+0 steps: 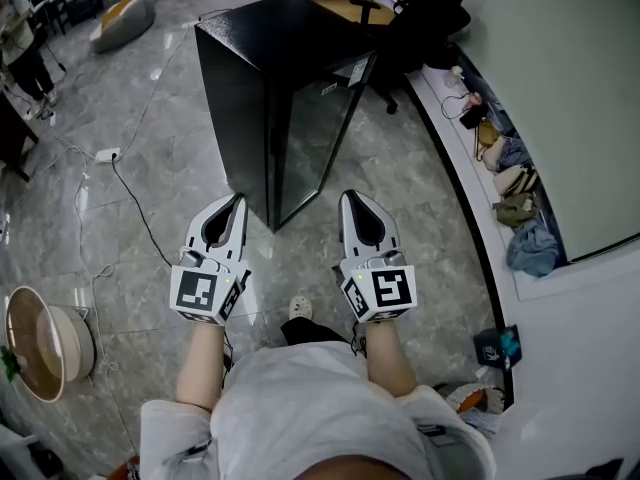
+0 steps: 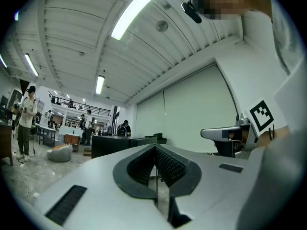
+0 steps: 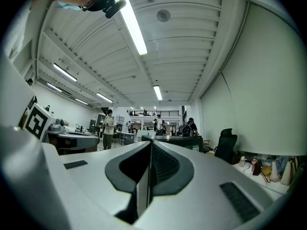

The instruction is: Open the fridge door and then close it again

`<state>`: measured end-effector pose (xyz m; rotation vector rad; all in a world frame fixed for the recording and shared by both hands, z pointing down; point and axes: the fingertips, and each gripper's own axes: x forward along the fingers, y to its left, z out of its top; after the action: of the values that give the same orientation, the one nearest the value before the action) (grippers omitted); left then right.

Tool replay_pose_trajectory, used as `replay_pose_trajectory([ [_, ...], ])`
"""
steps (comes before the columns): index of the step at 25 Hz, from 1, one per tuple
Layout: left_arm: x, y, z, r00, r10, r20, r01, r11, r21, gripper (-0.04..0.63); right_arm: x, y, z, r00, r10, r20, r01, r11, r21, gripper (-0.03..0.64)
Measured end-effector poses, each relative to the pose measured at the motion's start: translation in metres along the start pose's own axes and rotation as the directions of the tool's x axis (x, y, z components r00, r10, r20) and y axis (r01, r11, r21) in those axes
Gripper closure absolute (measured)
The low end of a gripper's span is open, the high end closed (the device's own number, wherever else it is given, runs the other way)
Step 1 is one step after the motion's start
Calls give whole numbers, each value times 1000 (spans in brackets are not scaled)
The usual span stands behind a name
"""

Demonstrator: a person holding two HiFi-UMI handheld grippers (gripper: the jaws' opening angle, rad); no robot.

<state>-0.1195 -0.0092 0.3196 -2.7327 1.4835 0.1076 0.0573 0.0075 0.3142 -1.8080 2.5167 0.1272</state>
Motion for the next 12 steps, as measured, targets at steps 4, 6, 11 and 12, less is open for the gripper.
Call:
replay_pose_trajectory([
  [4,35,3,-2,1000,19,6,-19,1000,-6,580,29,-25,-3,999,32,-1,-32,999,-2,592],
  [6,49,5,-4,1000,26,11,-26,1000,-1,580,42,-35,-5,999,49,-2,-49,999,-1,592],
  [11,80,10,-10,997,72,-4,-72,997,0,580,72,-57,-14,995,95,-3,-95,995,7,591],
  [12,86,11,-11,997,80,-5,-80,997,2,580,77,-61,-16,994,105,-5,-105,994,9,591],
])
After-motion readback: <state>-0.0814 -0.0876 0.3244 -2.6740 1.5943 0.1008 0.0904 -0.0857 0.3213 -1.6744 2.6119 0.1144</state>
